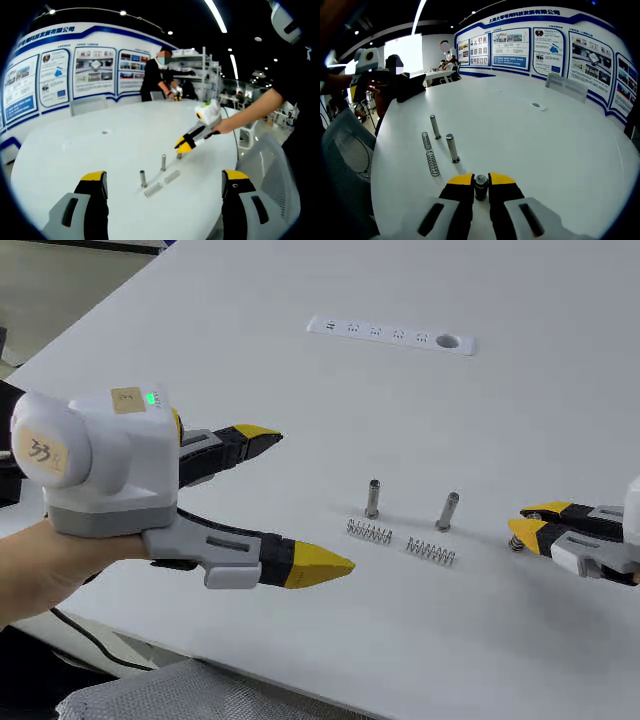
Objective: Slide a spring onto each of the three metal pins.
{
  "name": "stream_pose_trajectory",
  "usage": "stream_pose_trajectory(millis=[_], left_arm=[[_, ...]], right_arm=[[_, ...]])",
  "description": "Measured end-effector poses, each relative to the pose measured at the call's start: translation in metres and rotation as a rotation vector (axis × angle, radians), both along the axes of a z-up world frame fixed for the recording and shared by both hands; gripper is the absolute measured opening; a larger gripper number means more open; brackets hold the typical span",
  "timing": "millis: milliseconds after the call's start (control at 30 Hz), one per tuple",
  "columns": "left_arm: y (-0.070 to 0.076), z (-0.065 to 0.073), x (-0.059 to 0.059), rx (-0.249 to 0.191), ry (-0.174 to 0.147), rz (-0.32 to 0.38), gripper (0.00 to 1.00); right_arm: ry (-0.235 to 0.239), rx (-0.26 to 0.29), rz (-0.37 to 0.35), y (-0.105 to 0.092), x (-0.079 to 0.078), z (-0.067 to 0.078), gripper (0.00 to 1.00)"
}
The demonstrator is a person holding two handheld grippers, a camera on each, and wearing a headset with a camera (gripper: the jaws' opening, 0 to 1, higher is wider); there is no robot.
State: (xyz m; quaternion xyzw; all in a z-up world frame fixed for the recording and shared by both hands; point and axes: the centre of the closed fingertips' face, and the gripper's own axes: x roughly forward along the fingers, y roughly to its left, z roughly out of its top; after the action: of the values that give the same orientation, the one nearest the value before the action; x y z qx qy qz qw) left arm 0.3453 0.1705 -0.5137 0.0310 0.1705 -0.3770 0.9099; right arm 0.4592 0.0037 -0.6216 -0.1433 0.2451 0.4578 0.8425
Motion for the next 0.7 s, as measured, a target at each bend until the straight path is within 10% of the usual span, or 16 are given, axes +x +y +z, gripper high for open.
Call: stream_pose_trajectory(millis=[267, 533, 700], left_arm=[[0.002, 0.001, -0.001, 0.007, 0.002, 0.001, 0.96], [0.001, 0.002, 0.001, 0.004, 0.003, -0.004, 0.96], [-0.003, 0.002, 0.002, -0.009, 0.004, -0.009, 0.96]], right_arm=[[-0.017, 0.008, -0.016, -0.002, 0.002, 0.003, 0.14], [-0.06, 0.162, -0.063, -0.003, 0.004, 0.054, 0.16], [-0.059, 0.17, 0.089, 0.02, -0.022, 0.063, 0.16]])
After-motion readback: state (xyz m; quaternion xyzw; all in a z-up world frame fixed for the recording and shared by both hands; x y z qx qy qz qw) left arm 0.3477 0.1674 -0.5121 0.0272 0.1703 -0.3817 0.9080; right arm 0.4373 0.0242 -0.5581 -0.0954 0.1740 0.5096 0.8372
